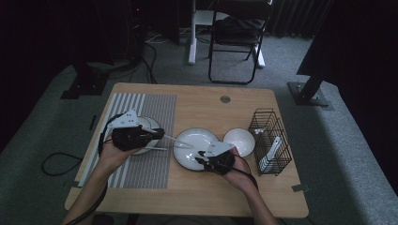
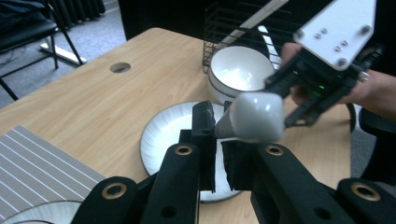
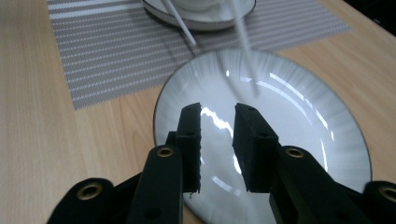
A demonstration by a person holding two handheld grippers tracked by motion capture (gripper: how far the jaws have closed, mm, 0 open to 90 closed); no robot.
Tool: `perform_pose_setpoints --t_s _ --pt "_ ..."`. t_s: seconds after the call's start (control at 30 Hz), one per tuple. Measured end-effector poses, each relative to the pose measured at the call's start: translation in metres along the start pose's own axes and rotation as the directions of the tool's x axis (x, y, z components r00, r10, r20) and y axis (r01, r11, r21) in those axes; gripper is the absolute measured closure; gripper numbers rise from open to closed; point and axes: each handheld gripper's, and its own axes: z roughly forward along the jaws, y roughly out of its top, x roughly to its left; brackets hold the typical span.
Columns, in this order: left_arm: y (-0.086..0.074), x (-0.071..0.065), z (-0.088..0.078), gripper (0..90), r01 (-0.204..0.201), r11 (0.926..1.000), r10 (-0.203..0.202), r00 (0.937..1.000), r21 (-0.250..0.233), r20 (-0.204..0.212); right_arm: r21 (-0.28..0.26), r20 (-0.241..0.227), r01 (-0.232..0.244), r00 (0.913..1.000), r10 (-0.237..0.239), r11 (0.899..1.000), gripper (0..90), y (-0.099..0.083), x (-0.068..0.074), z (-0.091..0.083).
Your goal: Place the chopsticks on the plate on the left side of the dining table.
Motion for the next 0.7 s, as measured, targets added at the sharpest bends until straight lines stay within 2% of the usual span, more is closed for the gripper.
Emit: perform_pose_setpoints --t_s 0.1,0.27,0.37,0.53,0.63,0.7 --pt "-0.001 -0.003 0.0 84.7 -0.004 1.0 0.004 1.0 0.002 0.009 -0.004 -0.005 0.017 0.9998 -0.017 1.0 72.1 0.008 -0.001 0.008" --pt "0.002 -0.008 0.003 84.7 -0.017 0.9998 0.016 0.9993 0.011 0.033 0.023 -0.005 0.032 0.9995 -0.032 0.999 71.8 0.016 -0.005 0.027" --pt "0.003 -0.009 0.005 84.7 -0.016 0.9998 0.016 0.9984 0.009 0.054 0.032 -0.013 0.026 0.9996 -0.026 0.999 73.4 0.016 -0.007 0.034" --pt "0.004 -0.007 0.008 84.3 -0.012 0.9999 0.012 0.9983 0.005 0.057 0.039 -0.011 0.048 0.9988 -0.048 0.998 81.2 0.013 -0.006 0.037" --pt "0.006 -0.009 0.01 78.1 -0.038 0.9988 0.039 0.9986 0.03 -0.034 0.036 -0.014 0.076 0.9971 -0.075 0.996 83.7 0.012 -0.003 0.034" --pt "0.005 -0.009 0.01 75.9 -0.041 0.9985 0.043 0.997 0.036 -0.065 0.03 -0.014 0.081 0.9966 -0.081 0.996 85.5 0.01 0.0 0.033"
